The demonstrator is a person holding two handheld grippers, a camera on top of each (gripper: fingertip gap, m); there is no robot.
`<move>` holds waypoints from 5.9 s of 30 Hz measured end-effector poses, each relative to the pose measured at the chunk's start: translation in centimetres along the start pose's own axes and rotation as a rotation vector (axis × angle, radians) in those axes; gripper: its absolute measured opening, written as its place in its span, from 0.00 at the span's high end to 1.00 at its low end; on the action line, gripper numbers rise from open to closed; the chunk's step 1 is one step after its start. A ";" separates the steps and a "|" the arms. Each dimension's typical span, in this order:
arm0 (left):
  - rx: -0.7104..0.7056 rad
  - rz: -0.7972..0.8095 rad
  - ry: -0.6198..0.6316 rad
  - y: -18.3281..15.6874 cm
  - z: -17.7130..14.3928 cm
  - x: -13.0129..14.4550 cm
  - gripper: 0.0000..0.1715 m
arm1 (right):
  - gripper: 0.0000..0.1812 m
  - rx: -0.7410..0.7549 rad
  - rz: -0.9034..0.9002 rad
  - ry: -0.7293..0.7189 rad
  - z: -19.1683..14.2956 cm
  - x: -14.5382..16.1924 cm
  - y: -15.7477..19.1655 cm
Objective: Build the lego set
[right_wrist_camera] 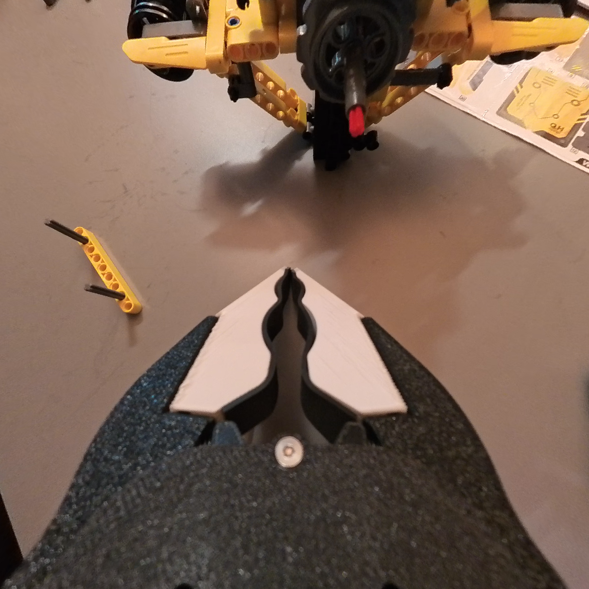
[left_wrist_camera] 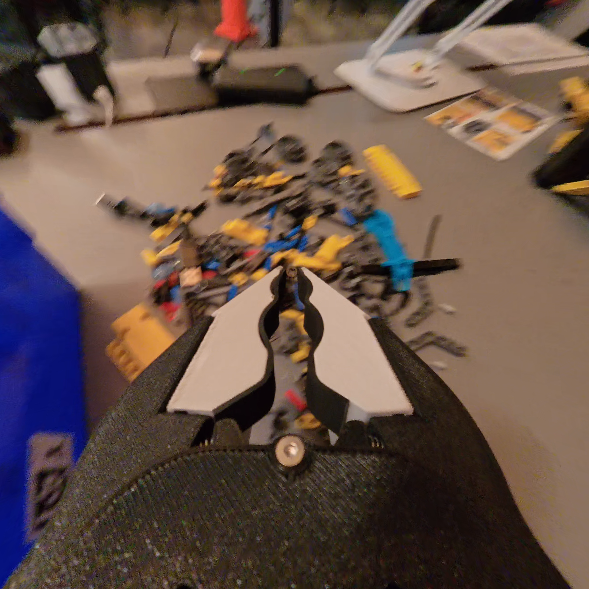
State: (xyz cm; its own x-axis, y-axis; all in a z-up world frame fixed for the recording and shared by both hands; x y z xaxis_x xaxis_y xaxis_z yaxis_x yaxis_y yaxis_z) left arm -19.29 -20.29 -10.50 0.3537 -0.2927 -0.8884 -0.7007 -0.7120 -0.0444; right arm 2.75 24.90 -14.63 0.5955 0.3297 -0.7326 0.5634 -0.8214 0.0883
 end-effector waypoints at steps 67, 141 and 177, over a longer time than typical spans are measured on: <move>-0.456 -0.107 0.352 5.4 2.4 2.6 0.98 | 1.00 -0.007 -0.002 0.000 0.0 0.0 0.0; 0.024 0.053 0.055 -6.8 2.2 -1.2 0.99 | 0.98 0.018 -0.036 0.003 0.0 0.0 0.3; 0.527 0.451 0.258 -32.8 5.0 3.4 0.93 | 0.97 0.116 -0.157 0.016 0.1 0.0 1.1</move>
State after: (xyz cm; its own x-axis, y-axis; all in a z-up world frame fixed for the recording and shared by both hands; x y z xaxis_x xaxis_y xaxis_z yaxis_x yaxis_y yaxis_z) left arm 1.77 5.23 -14.32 0.0499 -0.6714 -0.7394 -0.9941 -0.1049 0.0282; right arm 3.34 23.98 -14.62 0.5149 0.4646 -0.7204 0.5811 -0.8070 -0.1052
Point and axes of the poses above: each gripper's, where its closed fingertips meet, z out along the fingers, x out of its underside, y = z × x across the jaws, the point moved 6 cm from there along -z, back along the fingers, and after that the axes turned 3 degrees about -x, right-handed, at the moved point
